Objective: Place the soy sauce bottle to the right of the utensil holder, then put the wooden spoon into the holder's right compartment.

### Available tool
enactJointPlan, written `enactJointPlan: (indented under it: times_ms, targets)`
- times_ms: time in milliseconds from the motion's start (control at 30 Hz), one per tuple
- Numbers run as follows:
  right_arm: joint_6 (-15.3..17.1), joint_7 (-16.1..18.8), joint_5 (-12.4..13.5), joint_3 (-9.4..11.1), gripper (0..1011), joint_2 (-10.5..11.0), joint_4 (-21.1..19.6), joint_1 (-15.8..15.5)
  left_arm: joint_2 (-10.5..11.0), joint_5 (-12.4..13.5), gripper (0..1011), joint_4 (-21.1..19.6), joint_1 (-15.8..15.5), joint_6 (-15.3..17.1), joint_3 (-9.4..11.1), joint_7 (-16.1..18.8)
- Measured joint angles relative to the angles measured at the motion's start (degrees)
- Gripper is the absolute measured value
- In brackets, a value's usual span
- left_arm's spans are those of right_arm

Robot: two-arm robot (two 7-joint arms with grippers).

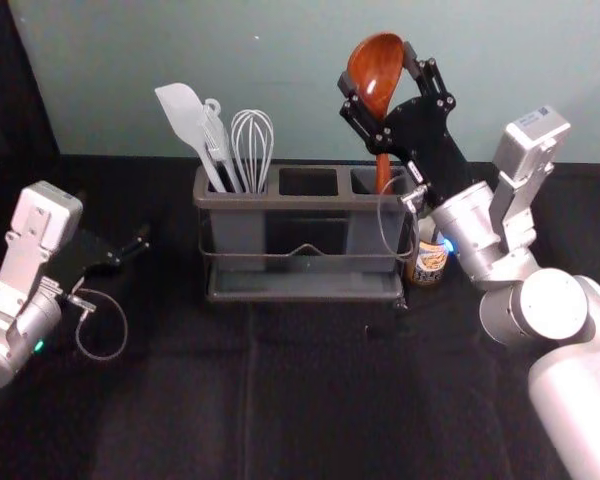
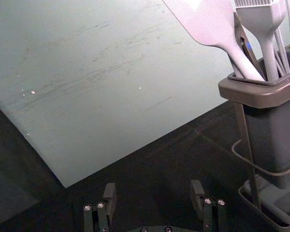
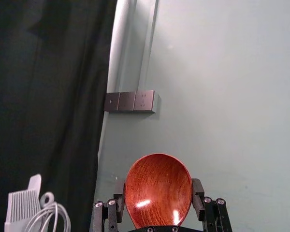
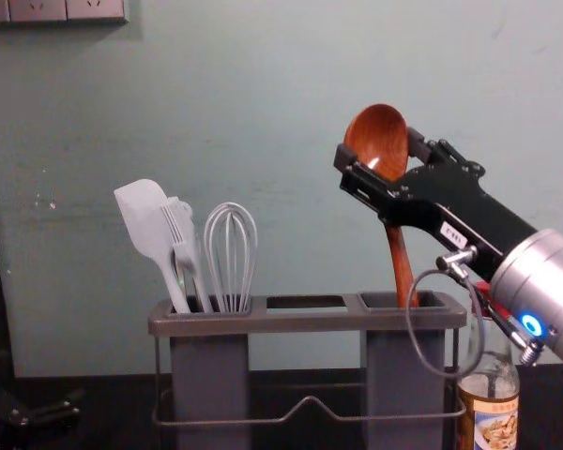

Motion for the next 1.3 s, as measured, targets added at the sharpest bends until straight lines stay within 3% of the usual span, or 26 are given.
enactJointPlan:
  times_ms: [1133,1300]
  targets:
    - [-0.39,0.40,0.32,1.08,836,0.19,-0.58,-3.88,0.00,0.00,1005,0.00,0.00,0.00,0.00,0.00]
    - [-0.16,0.48,0.53,1.16,932,0.07,-0.81,-3.91,0.00,0.00,1005,0.00,0.00,0.00,0.00,0.00]
